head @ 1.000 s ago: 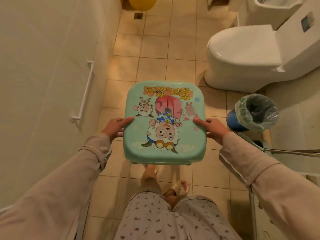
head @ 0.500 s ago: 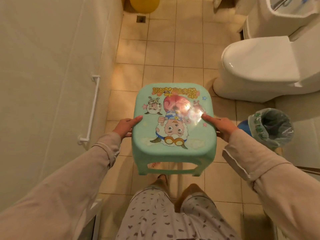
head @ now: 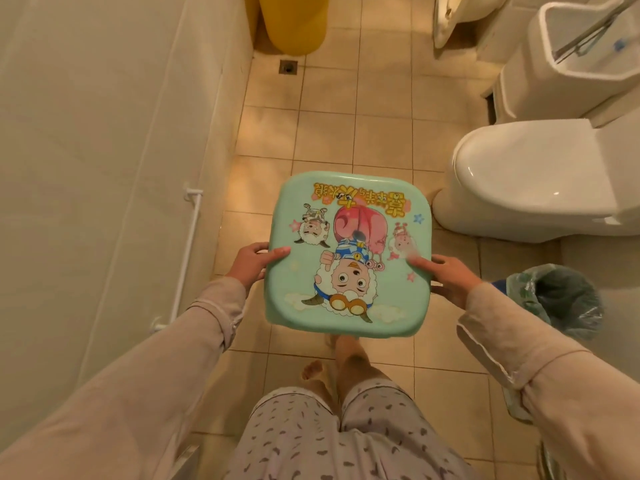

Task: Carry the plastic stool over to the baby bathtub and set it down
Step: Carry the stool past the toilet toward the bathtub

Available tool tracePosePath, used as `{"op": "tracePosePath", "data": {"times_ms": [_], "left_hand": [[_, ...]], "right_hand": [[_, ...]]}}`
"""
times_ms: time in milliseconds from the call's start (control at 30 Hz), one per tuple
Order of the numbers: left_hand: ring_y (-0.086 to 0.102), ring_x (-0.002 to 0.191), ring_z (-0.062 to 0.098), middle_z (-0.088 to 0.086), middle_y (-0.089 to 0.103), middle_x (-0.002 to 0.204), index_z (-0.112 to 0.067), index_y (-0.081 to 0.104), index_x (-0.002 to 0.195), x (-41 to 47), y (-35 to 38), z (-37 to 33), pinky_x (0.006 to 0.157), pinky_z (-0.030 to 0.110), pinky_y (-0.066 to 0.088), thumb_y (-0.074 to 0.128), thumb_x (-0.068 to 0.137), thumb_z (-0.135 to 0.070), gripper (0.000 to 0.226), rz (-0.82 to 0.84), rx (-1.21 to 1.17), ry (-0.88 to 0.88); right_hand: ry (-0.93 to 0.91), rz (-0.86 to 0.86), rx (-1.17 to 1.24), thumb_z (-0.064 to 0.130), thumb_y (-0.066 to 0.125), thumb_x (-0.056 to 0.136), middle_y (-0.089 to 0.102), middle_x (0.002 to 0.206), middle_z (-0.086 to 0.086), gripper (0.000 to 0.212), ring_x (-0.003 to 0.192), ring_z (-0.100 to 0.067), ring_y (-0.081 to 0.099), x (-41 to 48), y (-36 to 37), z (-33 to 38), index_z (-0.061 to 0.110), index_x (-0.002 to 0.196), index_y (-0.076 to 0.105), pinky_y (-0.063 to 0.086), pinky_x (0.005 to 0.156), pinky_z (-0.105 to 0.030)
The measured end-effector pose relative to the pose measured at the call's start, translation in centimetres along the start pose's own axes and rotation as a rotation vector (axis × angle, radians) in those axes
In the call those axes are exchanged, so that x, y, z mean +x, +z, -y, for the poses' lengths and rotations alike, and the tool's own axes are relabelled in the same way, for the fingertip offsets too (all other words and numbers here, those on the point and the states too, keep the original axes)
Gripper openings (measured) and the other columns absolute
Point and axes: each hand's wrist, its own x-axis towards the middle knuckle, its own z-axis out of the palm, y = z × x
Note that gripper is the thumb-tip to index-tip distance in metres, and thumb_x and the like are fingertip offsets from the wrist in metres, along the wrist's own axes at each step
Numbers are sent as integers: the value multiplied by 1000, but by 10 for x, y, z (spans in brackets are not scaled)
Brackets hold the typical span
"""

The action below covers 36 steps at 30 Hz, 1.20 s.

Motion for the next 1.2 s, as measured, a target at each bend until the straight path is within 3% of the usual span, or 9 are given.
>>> {"op": "tracePosePath", "data": {"times_ms": [133,233,400,500,733,833,967,1100,1200], "left_hand": [[55,96,23,23,58,128,5,53,121,33,6,-38,83,39,47,65,79,-18,49,-57,-11,-9],[56,96,24,23,59,126,5,53,120,55,9,-70,66,27,46,65,79,-19,49,-84,8,11],[55,96,23,22,58,128,3,50,125,85,17,-122,65,22,45,66,79,-15,52,-111,27,69],[55,97,22,22,57,128,3,47,129,101,19,-148,61,23,50,67,79,-14,57,-99,63,76],[58,107,31,25,59,125,-1,41,133,142,8,-198,96,43,46,70,75,-10,65,-24,188,31],[58,104,29,25,59,126,0,43,132,174,-1,-231,92,39,47,70,75,-10,64,-8,175,40],[57,109,29,19,55,132,2,45,131,221,-15,-289,84,33,44,68,78,-11,60,2,121,44],[56,118,31,19,55,133,2,47,130,251,-24,-331,84,32,45,66,79,-14,57,19,124,53],[58,107,26,19,56,132,1,47,131,275,-29,-359,82,31,49,66,80,-13,56,38,142,66]], "right_hand": [[21,0,-5,31,69,74,68,91,-5,51,81,-17,64,36,0,46,2,113,56,49,64,-27],[11,-5,37,35,72,69,69,91,-5,54,81,-17,65,56,-4,83,3,110,59,49,62,-27],[10,-21,40,37,73,68,66,107,-10,58,90,-22,62,85,-17,143,3,113,58,48,65,-27],[-9,-8,15,37,72,69,68,101,-9,57,93,-24,62,102,-24,168,2,112,59,51,74,-29],[20,43,-4,30,73,68,69,96,-5,54,97,-23,62,140,-28,213,4,113,57,49,81,-31],[29,25,51,30,75,66,67,101,-8,59,95,-22,62,162,-19,246,4,115,56,50,72,-29],[9,0,103,38,77,52,68,87,-2,64,81,-14,62,192,-1,306,7,106,62,47,65,-25],[-14,-17,53,44,76,52,68,94,-3,69,89,-19,62,217,4,351,6,108,61,47,83,-30],[-24,-43,53,35,72,69,68,101,-8,51,94,-23,62,233,6,383,5,108,60,48,84,-32]]}}
